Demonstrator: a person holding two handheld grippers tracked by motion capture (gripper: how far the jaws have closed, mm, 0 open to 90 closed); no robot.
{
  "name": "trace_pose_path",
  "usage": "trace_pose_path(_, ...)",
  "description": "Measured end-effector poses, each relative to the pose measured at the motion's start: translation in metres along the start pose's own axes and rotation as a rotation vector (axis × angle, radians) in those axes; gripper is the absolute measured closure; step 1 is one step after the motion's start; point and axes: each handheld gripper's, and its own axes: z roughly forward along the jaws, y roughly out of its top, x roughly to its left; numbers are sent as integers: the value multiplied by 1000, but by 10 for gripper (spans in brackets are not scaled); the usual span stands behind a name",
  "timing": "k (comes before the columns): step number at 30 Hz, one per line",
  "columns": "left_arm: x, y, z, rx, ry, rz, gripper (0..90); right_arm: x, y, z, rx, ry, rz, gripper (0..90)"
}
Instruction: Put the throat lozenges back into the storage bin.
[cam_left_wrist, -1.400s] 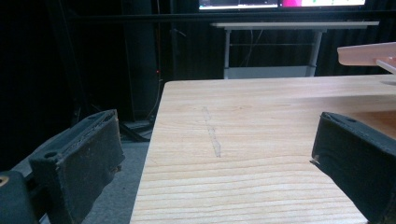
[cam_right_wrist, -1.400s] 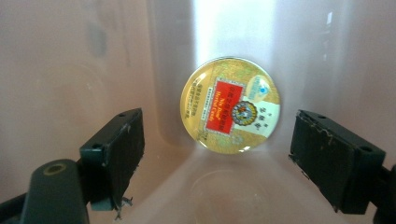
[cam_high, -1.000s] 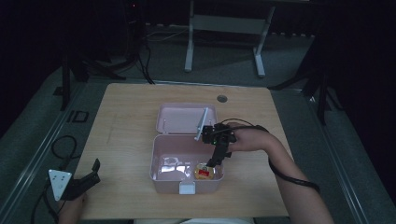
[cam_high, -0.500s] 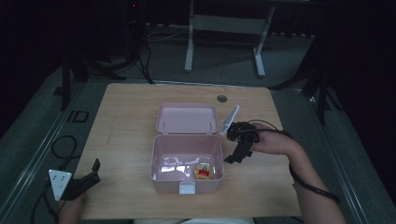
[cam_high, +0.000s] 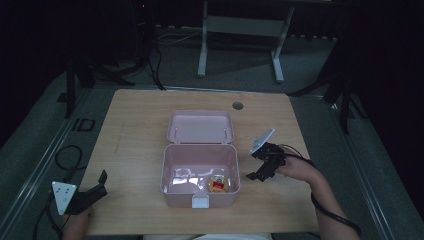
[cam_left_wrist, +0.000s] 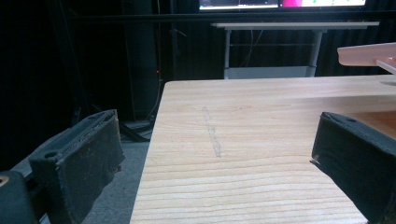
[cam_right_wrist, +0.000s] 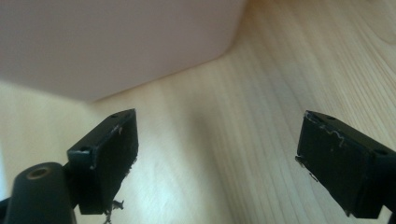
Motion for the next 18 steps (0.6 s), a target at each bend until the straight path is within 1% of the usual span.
trace_pose_path(1, 0, 0, 0, -1, 0, -1, 24, -2, -4, 3, -16, -4, 13, 118)
trace_pose_path(3, 0, 0, 0, -1, 0, -1, 24, -6, -14, 10, -50, -51, 39, 115)
trace_pose_path(4, 0, 0, 0, -1, 1, 1, 24, -9, -20, 12, -70, -61, 60, 115)
trace_pose_path(5, 0, 0, 0, 0, 1, 1, 24, -11, -23, 13, -84, -71, 73, 115)
trace_pose_path(7, 0, 0, 0, 0, 0, 0, 24, -13, -31, 15, -110, -106, 101, 115)
trace_pose_path(8, 0, 0, 0, 0, 0, 0, 24, -15, -36, 15, -131, -134, 119, 115)
trace_pose_path(9, 0, 0, 0, 1, 1, 0, 24, -16, -39, 15, -147, -152, 126, 114)
trace_pose_path(10, 0, 0, 0, 1, 0, 1, 24, -18, -44, 15, -173, -175, 148, 114)
trace_pose_path(11, 0, 0, 0, 0, 0, 2, 24, -19, -47, 15, -193, -192, 158, 114)
trace_pose_path(12, 0, 0, 0, 1, 1, 2, 24, -21, -52, 14, -224, -207, 182, 112)
trace_pose_path(13, 0, 0, 0, 1, 0, 1, 24, -23, -55, 14, -230, -219, 193, 110)
trace_pose_path(14, 0, 0, 0, 0, 1, 1, 24, -24, -59, 15, -243, -254, 206, 110)
trace_pose_path(15, 0, 0, 0, 0, 0, 1, 24, -25, -62, 15, -248, -261, 219, 110)
trace_pose_path(18, 0, 0, 0, 0, 0, 0, 24, -27, -72, 16, -272, -327, 253, 110)
